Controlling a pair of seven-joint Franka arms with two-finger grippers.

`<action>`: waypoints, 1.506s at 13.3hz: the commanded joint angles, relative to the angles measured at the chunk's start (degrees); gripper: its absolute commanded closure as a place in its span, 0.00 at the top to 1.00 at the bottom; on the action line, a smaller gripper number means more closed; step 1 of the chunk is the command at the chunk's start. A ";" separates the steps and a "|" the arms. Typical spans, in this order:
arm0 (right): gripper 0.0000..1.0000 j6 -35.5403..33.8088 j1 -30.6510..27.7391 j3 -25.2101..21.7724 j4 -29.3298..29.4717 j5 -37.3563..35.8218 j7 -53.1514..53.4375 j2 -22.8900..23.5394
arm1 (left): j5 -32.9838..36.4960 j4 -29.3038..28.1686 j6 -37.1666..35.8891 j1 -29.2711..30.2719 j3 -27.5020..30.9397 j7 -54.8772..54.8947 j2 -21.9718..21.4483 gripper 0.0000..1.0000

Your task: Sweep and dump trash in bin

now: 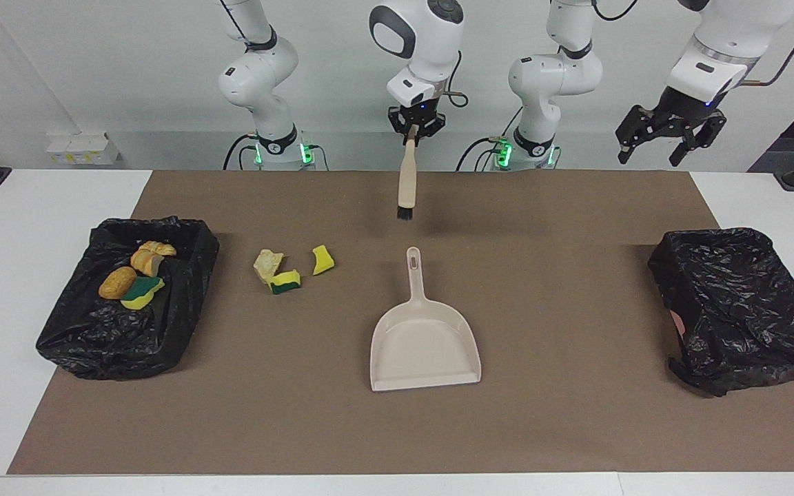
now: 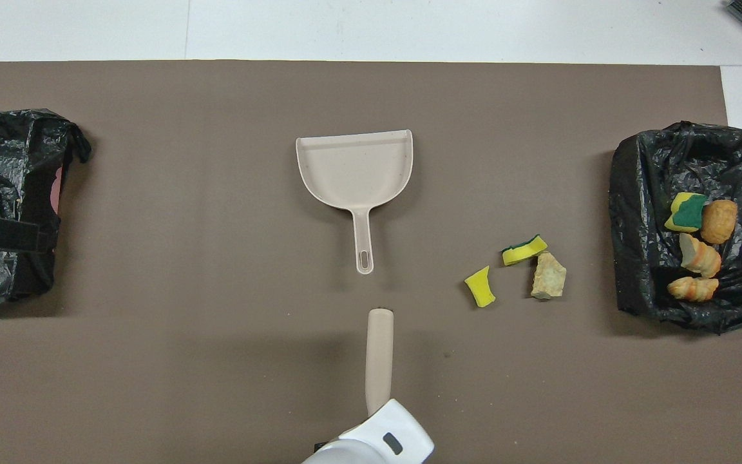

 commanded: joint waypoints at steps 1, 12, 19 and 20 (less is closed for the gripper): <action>0.00 -4.42 -6.71 -0.13 2.01 0.13 -6.55 -0.70 | 0.60 -0.66 2.77 -3.43 -0.90 -1.17 0.54 1.00; 0.00 1.60 -33.27 -0.04 -8.24 -9.01 -31.63 -3.06 | -0.72 -3.75 33.78 -26.63 -0.99 -42.72 18.97 1.00; 0.00 14.99 -45.32 -0.04 -27.49 -9.10 -37.95 -14.91 | -0.98 -7.26 42.86 -34.28 -0.99 -45.12 26.73 1.00; 0.00 15.95 -45.24 -0.04 -30.21 -9.10 -37.87 -16.50 | -0.89 -8.92 43.39 -34.38 -0.99 -44.86 26.57 1.00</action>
